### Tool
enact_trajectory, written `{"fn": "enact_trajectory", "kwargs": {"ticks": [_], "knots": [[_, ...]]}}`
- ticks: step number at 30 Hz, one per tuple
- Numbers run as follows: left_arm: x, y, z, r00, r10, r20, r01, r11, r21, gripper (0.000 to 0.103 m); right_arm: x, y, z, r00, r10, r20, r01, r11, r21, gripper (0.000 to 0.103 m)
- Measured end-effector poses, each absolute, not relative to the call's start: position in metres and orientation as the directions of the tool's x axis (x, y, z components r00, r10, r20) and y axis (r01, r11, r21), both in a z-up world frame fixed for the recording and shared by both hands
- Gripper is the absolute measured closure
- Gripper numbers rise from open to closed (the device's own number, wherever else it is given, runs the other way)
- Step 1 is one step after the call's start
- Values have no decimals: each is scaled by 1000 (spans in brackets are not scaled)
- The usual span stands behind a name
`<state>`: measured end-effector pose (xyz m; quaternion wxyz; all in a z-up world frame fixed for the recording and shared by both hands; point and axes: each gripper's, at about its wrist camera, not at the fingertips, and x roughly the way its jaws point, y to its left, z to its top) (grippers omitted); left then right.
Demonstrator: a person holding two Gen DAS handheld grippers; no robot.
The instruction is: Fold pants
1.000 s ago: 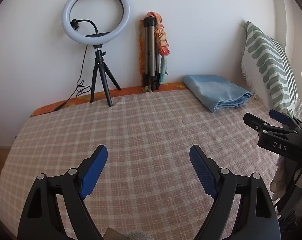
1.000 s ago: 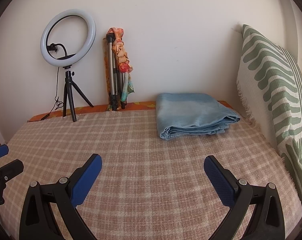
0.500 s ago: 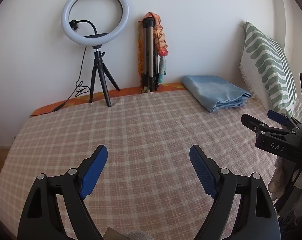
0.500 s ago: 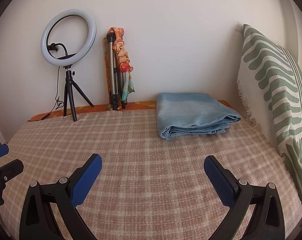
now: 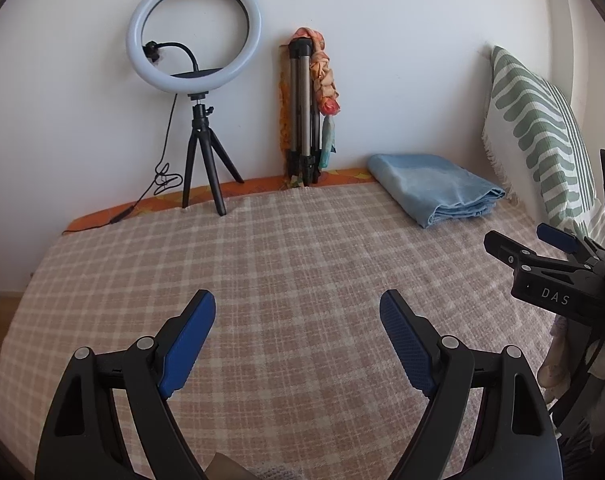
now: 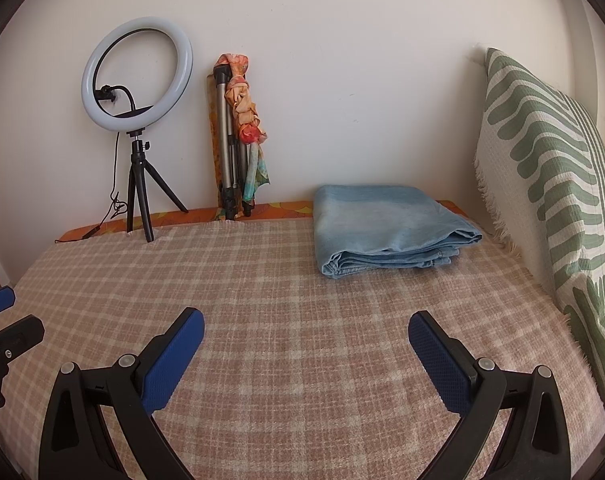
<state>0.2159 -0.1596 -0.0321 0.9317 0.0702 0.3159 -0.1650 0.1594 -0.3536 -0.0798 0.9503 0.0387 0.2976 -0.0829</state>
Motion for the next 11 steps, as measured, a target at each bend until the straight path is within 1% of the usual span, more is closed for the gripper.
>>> {"fn": "enact_trajectory", "kwargs": {"ticks": [4,11], "knots": [[212,-160,-31,771,-260,-581,349,936,44,18,159,-353,-81,808,-133,-574,179,984,24,0],[214,-161,-34,761,-249,-598,339,940,40,18,160,-355,-83,803,-126,-583,177,984,32,0]]}}
